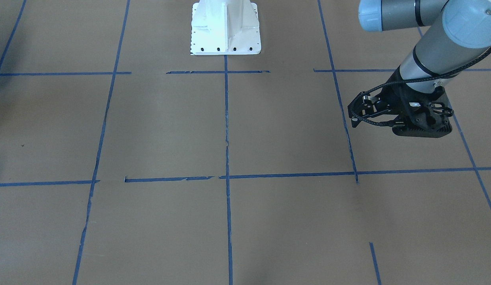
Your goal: Left arm hands cup to right arm to dump lemon
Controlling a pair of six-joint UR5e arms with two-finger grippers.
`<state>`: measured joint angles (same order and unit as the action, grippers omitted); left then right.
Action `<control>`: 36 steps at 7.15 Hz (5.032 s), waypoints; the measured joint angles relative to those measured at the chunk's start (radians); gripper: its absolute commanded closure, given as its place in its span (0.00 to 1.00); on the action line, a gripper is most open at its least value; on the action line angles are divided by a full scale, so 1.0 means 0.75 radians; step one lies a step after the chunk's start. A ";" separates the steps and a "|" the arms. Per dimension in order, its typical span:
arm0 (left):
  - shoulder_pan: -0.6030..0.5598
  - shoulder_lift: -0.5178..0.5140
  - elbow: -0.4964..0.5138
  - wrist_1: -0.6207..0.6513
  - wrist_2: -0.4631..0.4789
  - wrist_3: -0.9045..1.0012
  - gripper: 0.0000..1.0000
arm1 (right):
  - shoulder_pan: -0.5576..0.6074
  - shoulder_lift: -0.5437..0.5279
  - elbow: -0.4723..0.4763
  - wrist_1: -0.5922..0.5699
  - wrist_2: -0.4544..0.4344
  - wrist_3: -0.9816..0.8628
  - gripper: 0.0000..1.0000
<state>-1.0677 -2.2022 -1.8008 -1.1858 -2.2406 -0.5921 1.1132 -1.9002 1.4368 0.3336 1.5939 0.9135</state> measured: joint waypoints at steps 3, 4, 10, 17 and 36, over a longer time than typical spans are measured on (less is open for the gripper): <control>0.003 -0.004 0.000 -0.002 0.001 -0.046 0.00 | -0.121 0.115 0.234 -0.394 -0.121 -0.001 0.34; 0.004 -0.004 -0.001 -0.002 0.001 -0.053 0.00 | -0.218 0.211 0.248 -0.511 -0.239 -0.002 0.34; 0.008 -0.013 0.000 -0.002 -0.001 -0.061 0.00 | -0.767 1.086 0.235 -1.545 -0.932 -0.109 0.37; 0.156 -0.299 0.107 -0.004 -0.001 -0.503 0.00 | -1.057 1.564 -0.170 -1.616 -1.295 0.027 0.28; 0.308 -0.439 0.344 -0.119 -0.002 -0.756 0.87 | -1.126 1.570 -0.155 -1.602 -1.379 0.032 0.26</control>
<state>-0.8368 -2.5312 -1.5425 -1.2748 -2.2418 -1.1588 0.2684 -0.7231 1.3207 -0.8679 0.5599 0.9376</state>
